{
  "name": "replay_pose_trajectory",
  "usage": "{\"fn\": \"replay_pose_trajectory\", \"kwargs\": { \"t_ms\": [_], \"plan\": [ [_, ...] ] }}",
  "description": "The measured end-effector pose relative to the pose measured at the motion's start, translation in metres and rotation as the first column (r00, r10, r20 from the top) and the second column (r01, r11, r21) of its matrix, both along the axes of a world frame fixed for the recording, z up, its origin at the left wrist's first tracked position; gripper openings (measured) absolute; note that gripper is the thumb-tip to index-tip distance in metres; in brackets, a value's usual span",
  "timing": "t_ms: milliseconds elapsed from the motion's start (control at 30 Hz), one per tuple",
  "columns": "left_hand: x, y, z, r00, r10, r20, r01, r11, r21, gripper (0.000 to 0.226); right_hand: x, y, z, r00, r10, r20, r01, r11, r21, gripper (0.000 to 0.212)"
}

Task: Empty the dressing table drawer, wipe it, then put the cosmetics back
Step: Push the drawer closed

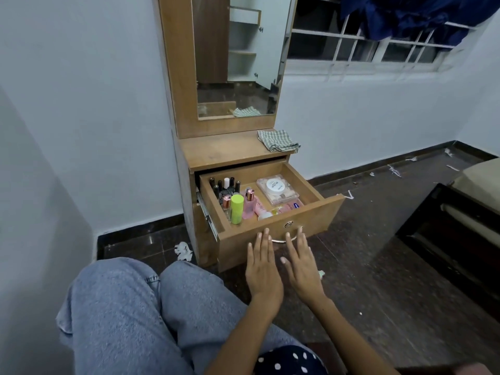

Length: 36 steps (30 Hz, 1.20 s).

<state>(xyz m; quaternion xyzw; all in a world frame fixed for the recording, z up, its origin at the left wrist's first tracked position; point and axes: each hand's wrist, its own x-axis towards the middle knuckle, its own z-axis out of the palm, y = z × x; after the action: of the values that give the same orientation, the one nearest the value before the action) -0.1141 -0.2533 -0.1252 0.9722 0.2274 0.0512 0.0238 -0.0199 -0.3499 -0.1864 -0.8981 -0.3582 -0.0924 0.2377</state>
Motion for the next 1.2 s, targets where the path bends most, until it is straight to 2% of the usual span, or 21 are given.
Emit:
{"fn": "replay_pose_trajectory", "kwargs": {
  "t_ms": [200,367,467,833,967,1200],
  "plan": [
    [0.002,0.015,-0.005,0.997,-0.015,0.078,0.018,0.999,-0.043,0.073,0.016,0.023,0.003,1.000,0.013,0.009,-0.013,0.998,-0.055,0.064],
    [0.017,0.041,-0.005,0.995,-0.018,0.093,0.017,1.000,0.004,0.073,0.038,0.043,0.003,0.999,0.034,0.018,-0.032,0.995,-0.092,0.065],
    [0.030,0.062,-0.005,0.986,0.008,0.168,-0.010,1.000,0.011,0.072,0.054,0.063,0.005,0.999,0.044,0.021,-0.041,0.994,-0.104,0.066],
    [0.084,0.145,0.011,0.999,0.039,-0.026,-0.037,0.997,0.072,0.071,0.114,0.146,0.020,0.998,0.060,0.007,-0.058,0.985,-0.163,0.065],
    [0.101,0.170,0.012,0.997,0.080,-0.021,-0.079,0.995,0.063,0.070,0.133,0.173,0.023,0.998,0.061,-0.019,-0.063,0.982,-0.180,0.069],
    [0.117,0.203,0.016,0.988,0.120,-0.094,-0.106,0.984,0.145,0.068,0.155,0.208,0.027,0.997,0.059,-0.050,-0.067,0.981,-0.184,0.080]
  ]
}}
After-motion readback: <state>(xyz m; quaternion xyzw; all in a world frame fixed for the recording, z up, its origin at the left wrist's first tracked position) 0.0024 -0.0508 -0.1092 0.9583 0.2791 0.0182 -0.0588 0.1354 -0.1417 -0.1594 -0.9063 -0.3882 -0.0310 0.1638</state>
